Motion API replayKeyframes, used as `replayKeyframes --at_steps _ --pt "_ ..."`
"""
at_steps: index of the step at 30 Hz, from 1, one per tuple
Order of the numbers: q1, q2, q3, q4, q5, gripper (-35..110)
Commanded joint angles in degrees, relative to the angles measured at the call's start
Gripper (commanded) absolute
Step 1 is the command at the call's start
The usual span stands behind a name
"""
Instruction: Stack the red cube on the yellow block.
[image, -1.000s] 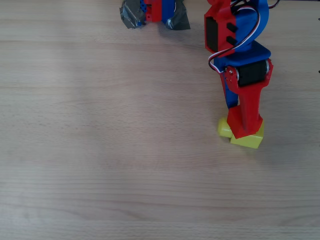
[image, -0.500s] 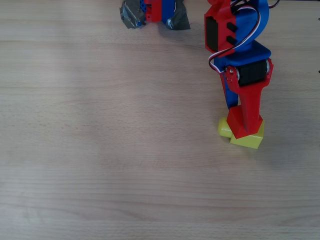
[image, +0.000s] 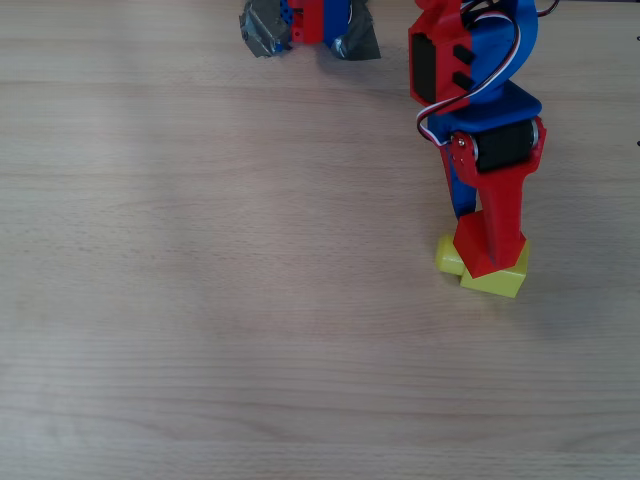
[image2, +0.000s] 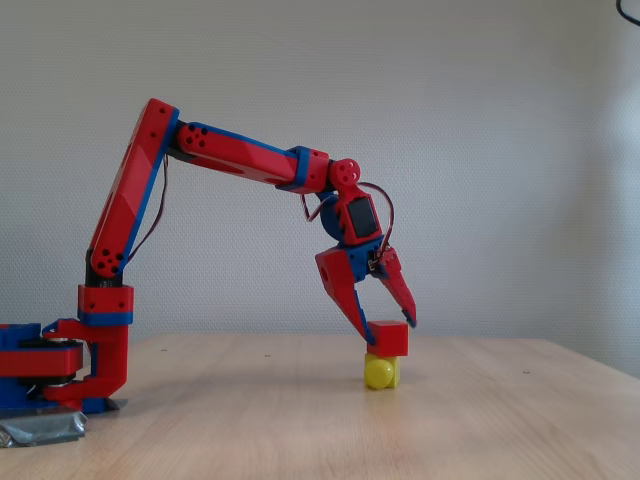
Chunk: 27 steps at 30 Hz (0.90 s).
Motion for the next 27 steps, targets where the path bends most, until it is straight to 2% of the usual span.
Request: replayKeyframes --at_steps 1,6,11,18,21,27 --pt "-0.88 7.91 -1.58 1.14 1.41 29" --pt "-0.97 8.70 -1.58 3.08 1.76 40" --pt "-0.79 9.05 -2.90 6.42 2.37 44" --pt "0.35 12.92 0.26 8.17 5.71 44" --pt "1.85 17.93 5.36 5.27 7.38 46" --pt "9.05 25.14 16.26 1.58 9.14 42"
